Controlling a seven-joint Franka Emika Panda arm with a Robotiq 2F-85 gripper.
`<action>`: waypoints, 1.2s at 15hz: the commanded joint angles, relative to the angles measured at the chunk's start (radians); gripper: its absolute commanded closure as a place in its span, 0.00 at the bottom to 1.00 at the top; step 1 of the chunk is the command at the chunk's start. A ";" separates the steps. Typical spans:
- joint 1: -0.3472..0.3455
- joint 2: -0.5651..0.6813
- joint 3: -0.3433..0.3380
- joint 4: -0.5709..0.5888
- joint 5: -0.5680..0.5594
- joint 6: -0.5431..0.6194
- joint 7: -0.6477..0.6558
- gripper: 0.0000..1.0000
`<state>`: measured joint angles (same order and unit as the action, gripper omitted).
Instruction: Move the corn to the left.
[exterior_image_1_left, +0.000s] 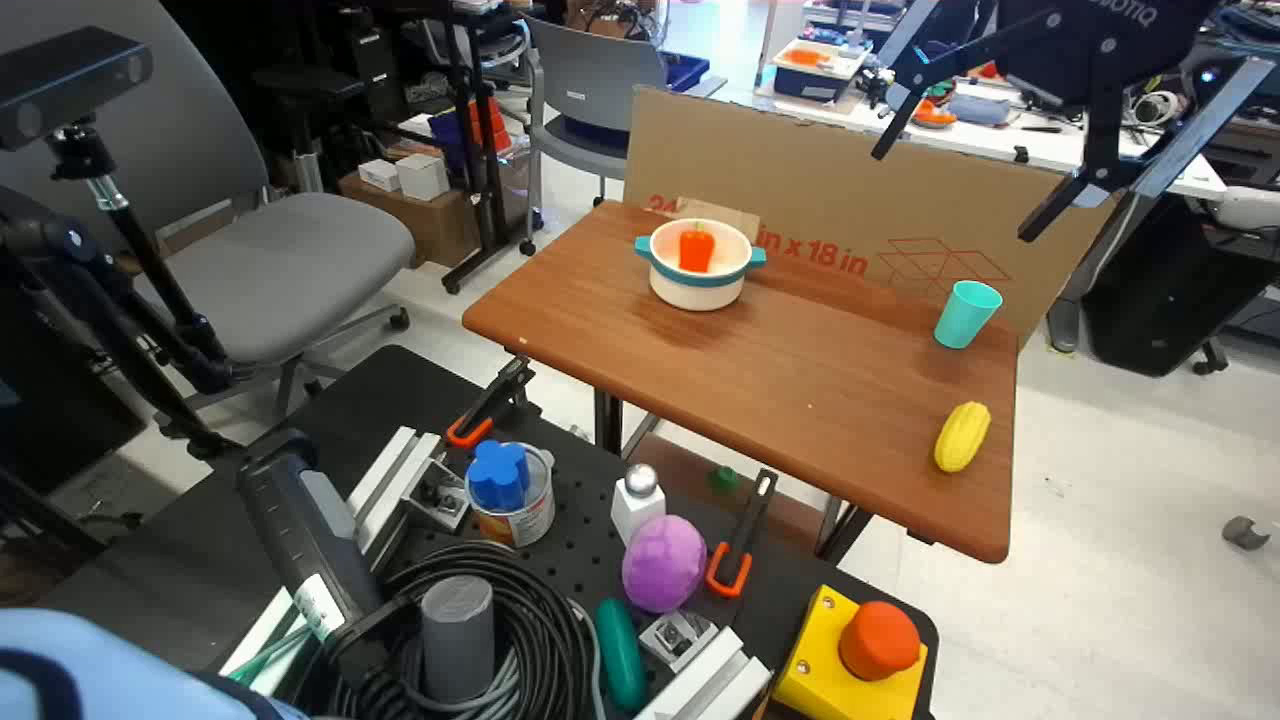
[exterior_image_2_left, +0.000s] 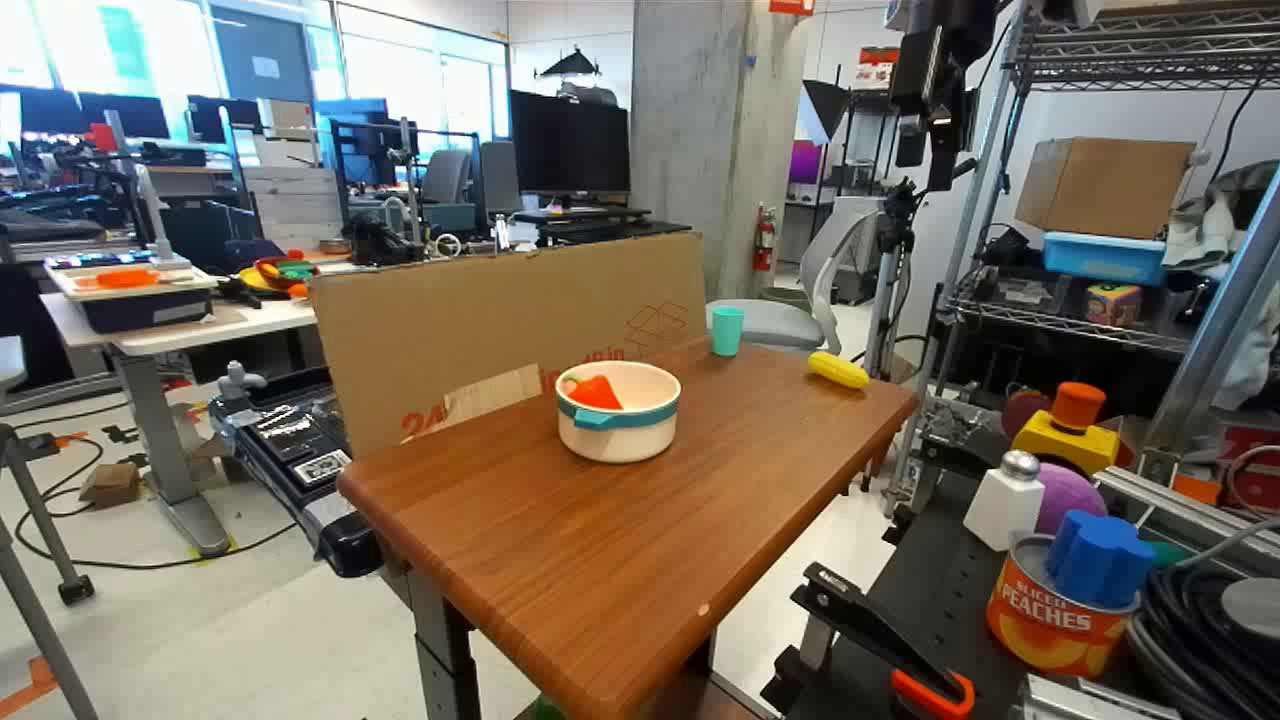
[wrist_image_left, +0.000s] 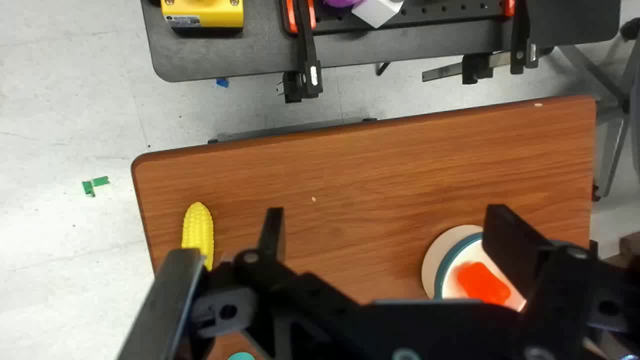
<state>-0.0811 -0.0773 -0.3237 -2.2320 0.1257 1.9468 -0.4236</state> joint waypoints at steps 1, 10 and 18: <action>-0.039 0.001 0.039 0.002 0.003 -0.002 -0.002 0.00; -0.053 0.079 0.052 0.073 0.058 0.023 0.007 0.00; -0.089 0.377 0.105 0.248 0.039 0.172 0.082 0.00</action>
<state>-0.1369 0.1652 -0.2563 -2.0810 0.1858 2.0883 -0.3849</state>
